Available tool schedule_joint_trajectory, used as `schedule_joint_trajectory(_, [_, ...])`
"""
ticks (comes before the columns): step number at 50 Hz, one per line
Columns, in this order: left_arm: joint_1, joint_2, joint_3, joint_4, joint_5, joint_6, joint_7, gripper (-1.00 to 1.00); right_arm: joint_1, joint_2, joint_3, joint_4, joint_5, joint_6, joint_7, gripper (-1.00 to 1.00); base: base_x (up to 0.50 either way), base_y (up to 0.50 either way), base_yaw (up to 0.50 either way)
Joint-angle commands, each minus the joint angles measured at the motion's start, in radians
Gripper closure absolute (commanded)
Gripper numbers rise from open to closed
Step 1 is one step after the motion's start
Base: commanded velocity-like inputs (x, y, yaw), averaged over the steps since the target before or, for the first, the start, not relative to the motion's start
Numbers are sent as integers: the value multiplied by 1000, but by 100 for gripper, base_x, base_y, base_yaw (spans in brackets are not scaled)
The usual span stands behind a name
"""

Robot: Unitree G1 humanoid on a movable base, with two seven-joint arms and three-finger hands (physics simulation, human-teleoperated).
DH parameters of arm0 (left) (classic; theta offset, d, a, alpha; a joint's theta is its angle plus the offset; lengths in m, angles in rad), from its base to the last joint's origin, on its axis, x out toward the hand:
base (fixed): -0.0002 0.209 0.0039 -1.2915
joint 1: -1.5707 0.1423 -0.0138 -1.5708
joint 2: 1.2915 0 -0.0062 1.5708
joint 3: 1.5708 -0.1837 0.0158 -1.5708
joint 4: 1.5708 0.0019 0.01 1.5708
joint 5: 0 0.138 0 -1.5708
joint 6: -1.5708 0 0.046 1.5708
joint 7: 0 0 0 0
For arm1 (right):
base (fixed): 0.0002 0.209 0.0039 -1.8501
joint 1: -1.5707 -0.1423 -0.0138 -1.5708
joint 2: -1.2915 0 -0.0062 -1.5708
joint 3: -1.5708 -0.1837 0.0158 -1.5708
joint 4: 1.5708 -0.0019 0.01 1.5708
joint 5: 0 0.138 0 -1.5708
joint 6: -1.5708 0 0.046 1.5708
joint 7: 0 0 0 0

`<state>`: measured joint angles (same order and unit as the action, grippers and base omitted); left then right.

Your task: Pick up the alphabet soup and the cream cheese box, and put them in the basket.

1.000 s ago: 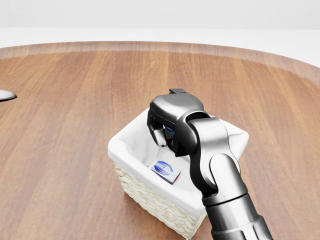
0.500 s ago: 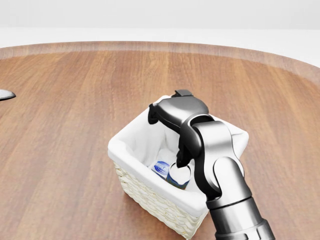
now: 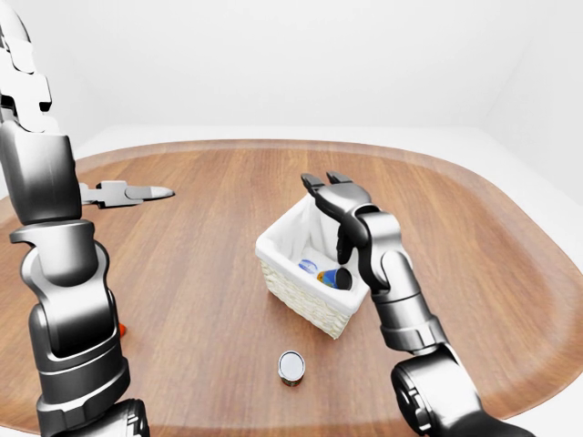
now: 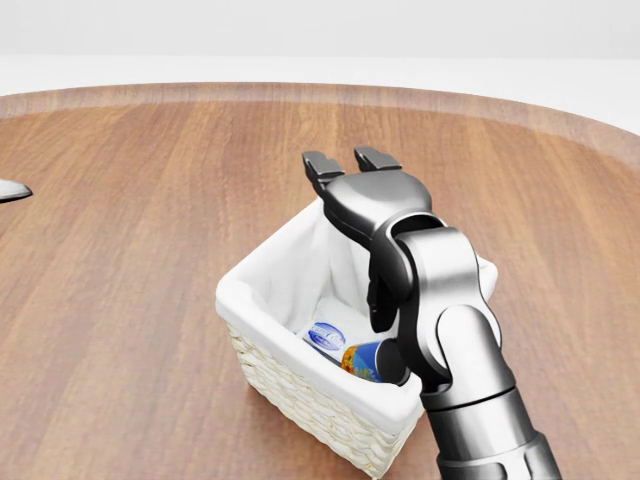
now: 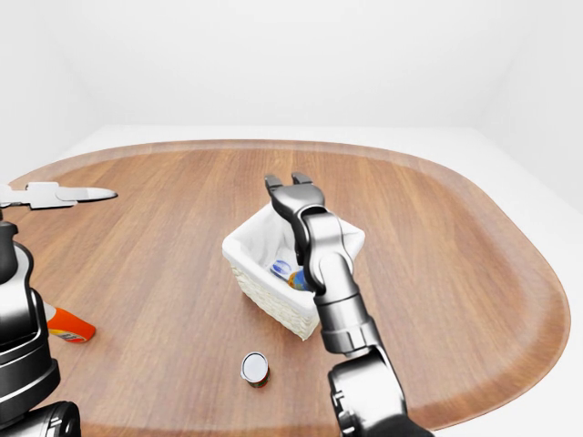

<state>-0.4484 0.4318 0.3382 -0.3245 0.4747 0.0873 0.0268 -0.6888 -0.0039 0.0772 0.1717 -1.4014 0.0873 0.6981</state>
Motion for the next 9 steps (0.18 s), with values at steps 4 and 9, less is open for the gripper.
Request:
schedule_joint_trajectory(4, [0, -1, -1, 1, 0, 0, 1, -100, -56, -10, -17, -34, -13, 0, 0, -100, 0, 0, 0])
schedule_joint_trajectory(9, [-2, 1, 0, -5, 0, 0, -4, -100, -78, -12, -16, -47, -30, 0, 0, -100, 0, 0, 0])
